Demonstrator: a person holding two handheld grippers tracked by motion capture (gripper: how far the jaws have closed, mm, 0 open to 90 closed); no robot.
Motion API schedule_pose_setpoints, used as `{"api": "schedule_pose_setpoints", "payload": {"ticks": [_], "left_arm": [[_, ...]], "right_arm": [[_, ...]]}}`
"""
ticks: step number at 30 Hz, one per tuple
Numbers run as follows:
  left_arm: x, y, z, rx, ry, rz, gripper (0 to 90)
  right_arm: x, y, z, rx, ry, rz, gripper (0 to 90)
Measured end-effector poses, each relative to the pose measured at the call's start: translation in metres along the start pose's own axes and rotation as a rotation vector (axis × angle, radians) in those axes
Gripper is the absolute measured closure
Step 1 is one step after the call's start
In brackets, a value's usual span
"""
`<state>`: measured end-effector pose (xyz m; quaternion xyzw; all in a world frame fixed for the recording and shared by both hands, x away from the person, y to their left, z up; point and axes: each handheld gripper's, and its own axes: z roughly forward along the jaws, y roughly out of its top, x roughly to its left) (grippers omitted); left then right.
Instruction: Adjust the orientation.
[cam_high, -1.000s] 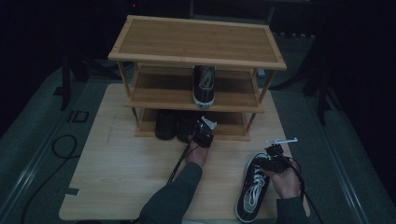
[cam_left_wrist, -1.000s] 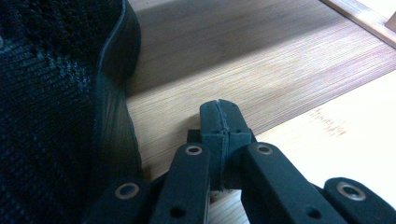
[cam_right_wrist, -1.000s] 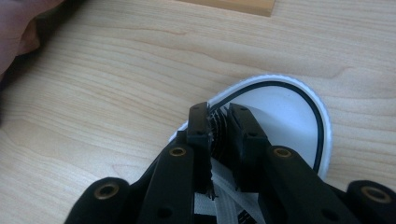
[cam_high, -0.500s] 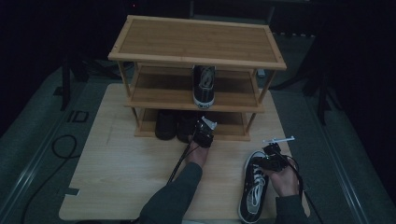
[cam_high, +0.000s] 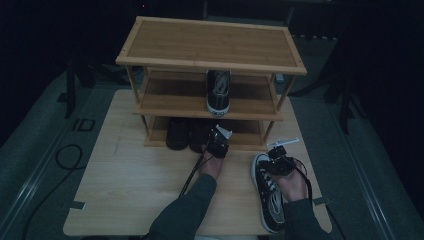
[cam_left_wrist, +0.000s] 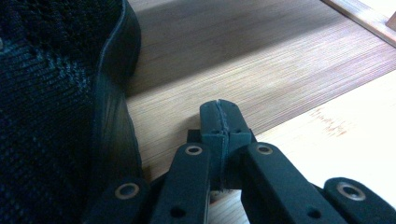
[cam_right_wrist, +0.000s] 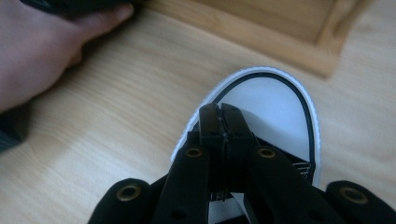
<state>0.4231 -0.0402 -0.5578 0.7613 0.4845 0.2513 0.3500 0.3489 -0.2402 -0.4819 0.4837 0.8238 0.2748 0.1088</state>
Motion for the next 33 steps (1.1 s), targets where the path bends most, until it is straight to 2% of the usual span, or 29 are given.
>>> {"api": "schedule_pose_setpoints", "payload": {"ticks": [13,19,23,24,25,27,33], "left_arm": [[0.001,0.0,0.0,0.0,-0.005,-0.008,90.0],[0.001,0.0,0.0,0.0,-0.006,-0.009,90.0],[0.001,0.0,0.0,0.001,-0.007,-0.01,90.0],[0.001,0.0,0.0,0.001,-0.008,-0.01,90.0],[0.001,0.0,0.0,0.001,-0.008,-0.011,90.0],[0.001,0.0,0.0,0.0,-0.005,-0.008,90.0],[0.001,0.0,0.0,0.001,-0.003,-0.008,90.0]], "right_arm": [[0.024,0.045,0.016,-0.026,0.012,-0.128,89.5],[0.032,0.048,0.029,-0.007,0.042,-0.159,89.3],[0.035,0.046,0.036,0.022,0.031,-0.19,86.2],[0.037,0.045,0.035,0.023,0.016,-0.195,83.9],[0.036,0.045,0.031,0.006,0.033,-0.198,81.5],[0.035,0.044,0.022,-0.017,0.025,-0.198,77.5],[0.029,0.036,-0.004,-0.078,0.007,-0.173,73.9]]}}
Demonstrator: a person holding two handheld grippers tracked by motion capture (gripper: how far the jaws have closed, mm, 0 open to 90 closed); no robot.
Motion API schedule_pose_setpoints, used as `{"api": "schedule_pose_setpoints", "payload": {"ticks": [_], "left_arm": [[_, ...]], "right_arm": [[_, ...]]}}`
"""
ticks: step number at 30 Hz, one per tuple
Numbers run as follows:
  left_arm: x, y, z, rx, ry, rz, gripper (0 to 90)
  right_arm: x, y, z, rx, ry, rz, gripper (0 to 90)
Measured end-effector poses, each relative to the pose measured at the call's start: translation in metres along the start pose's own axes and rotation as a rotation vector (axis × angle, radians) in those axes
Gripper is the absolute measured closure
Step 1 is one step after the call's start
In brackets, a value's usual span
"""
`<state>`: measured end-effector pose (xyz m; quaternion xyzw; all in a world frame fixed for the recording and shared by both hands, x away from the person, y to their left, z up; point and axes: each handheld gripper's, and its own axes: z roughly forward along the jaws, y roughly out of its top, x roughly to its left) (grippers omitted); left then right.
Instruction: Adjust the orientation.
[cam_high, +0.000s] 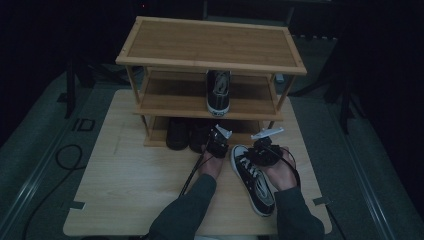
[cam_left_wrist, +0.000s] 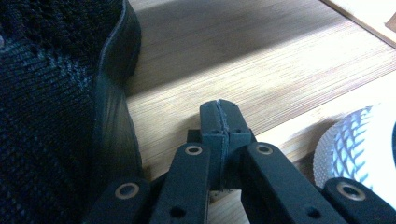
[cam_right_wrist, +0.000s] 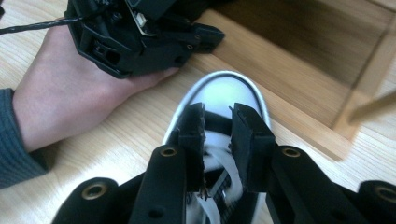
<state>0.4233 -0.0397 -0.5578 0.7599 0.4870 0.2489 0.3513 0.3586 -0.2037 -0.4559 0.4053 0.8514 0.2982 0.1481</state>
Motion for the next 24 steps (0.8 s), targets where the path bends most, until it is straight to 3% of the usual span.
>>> {"api": "schedule_pose_setpoints", "payload": {"ticks": [10,24], "left_arm": [[0.0,0.0,0.0,0.0,0.001,0.002,90.0],[0.0,0.0,0.0,0.0,0.002,0.005,90.0]], "right_arm": [[0.002,-0.03,-0.028,-0.055,-0.031,0.044,74.2],[0.008,-0.062,-0.041,-0.065,-0.041,0.096,76.2]]}}
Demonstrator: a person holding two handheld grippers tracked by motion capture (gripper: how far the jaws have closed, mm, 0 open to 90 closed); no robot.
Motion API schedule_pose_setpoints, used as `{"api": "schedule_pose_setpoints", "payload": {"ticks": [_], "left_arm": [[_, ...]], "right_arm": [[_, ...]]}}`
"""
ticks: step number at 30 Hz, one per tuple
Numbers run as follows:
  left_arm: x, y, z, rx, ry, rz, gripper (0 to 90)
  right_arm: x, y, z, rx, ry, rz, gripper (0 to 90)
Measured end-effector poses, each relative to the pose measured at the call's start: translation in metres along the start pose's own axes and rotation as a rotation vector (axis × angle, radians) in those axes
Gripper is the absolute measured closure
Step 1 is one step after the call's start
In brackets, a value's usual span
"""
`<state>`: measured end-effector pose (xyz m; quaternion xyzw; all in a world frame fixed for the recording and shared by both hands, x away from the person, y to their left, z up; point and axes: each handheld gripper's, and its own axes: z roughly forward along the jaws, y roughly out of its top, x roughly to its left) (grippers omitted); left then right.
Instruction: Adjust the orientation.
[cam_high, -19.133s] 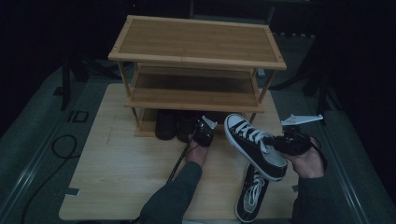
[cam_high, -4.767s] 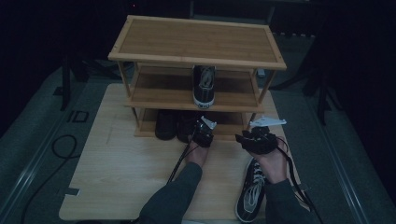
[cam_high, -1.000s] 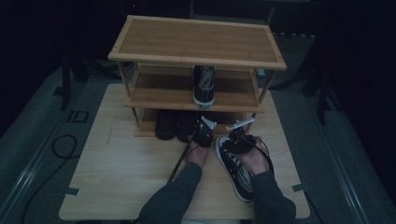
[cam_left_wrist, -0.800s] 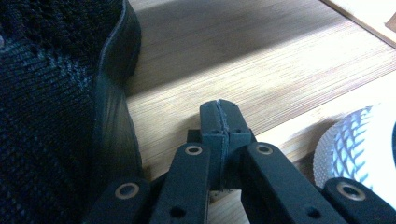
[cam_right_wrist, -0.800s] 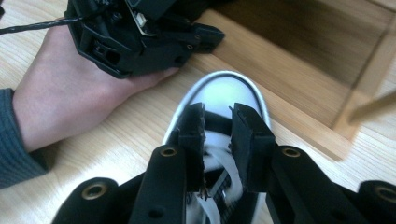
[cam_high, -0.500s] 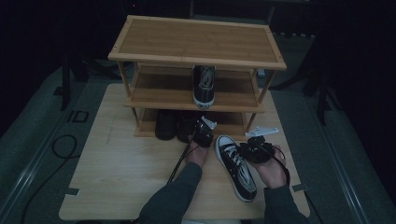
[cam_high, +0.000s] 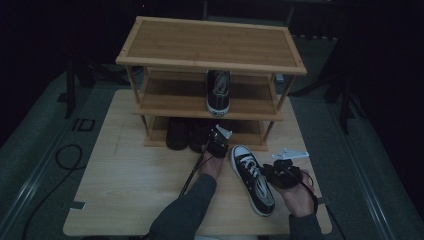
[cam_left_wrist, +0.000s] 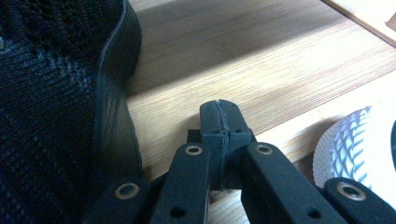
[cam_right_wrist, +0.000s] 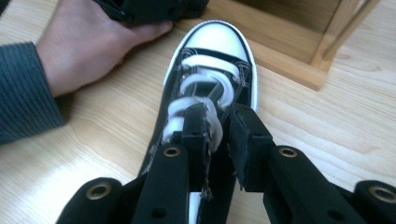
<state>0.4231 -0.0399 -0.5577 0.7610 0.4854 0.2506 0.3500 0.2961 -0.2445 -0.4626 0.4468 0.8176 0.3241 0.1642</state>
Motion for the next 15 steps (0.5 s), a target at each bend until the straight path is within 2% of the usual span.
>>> {"api": "schedule_pose_setpoints", "payload": {"ticks": [2,6,8,12,15], "left_arm": [[0.0,0.0,0.0,0.0,0.0,0.0,90.0],[0.0,0.0,0.0,0.0,0.001,0.001,90.0],[0.0,0.0,0.0,0.0,0.002,0.001,90.0],[0.0,0.0,0.0,0.0,0.002,0.001,90.0],[0.0,0.0,0.0,0.0,0.002,0.001,90.0]], "right_arm": [[0.001,-0.003,-0.002,-0.001,0.004,0.004,76.2],[0.004,-0.009,0.001,0.032,0.005,0.0,76.3],[0.005,-0.013,0.005,0.053,-0.016,0.001,76.5],[0.005,-0.019,0.011,0.074,-0.02,0.009,77.1],[0.006,-0.02,0.015,0.098,-0.041,0.003,77.8]]}}
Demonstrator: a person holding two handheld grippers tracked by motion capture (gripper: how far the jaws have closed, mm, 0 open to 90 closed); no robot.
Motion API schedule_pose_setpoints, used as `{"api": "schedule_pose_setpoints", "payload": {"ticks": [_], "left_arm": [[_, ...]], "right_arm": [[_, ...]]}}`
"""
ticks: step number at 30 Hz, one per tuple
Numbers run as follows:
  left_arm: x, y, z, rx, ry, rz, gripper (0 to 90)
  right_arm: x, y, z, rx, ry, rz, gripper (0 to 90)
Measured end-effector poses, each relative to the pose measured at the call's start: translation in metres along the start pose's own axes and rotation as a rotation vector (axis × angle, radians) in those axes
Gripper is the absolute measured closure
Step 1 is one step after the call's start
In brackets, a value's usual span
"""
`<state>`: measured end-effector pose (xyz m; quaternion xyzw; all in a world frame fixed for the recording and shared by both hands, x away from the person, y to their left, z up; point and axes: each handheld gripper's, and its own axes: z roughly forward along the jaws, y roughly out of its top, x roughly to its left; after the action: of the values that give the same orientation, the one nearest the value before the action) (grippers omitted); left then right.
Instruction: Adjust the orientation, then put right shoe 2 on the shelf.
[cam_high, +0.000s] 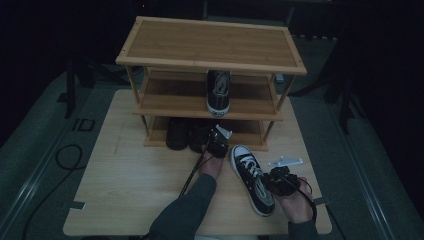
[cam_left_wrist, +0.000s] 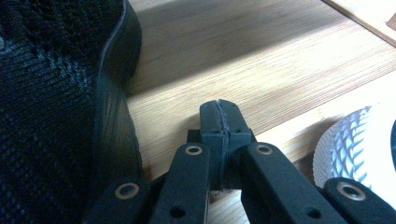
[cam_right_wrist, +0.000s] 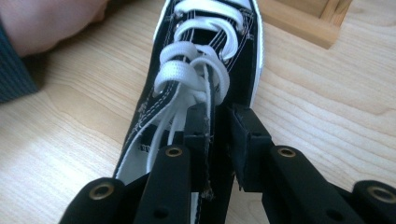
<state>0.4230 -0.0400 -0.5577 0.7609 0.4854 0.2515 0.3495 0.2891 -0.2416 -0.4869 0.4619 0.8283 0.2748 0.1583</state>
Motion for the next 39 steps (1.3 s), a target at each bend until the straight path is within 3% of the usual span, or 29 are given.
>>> {"api": "schedule_pose_setpoints", "payload": {"ticks": [7,10,13,21,39], "left_arm": [[0.0,0.0,0.0,0.0,0.001,0.0,90.0],[0.0,0.0,0.0,0.0,0.0,0.0,90.0],[0.0,0.0,0.0,0.0,0.0,0.0,90.0],[0.0,0.0,0.0,0.0,0.0,-0.001,90.0],[0.0,0.0,0.0,0.0,0.001,0.002,90.0]], "right_arm": [[-0.001,0.001,0.017,0.004,-0.001,0.017,80.0],[-0.003,0.002,0.018,0.0,0.009,0.023,85.0],[-0.008,-0.001,0.016,-0.02,0.045,0.059,87.9],[-0.011,0.0,0.013,-0.04,0.05,0.079,88.2],[-0.022,0.006,-0.001,-0.069,0.038,0.056,88.1]]}}
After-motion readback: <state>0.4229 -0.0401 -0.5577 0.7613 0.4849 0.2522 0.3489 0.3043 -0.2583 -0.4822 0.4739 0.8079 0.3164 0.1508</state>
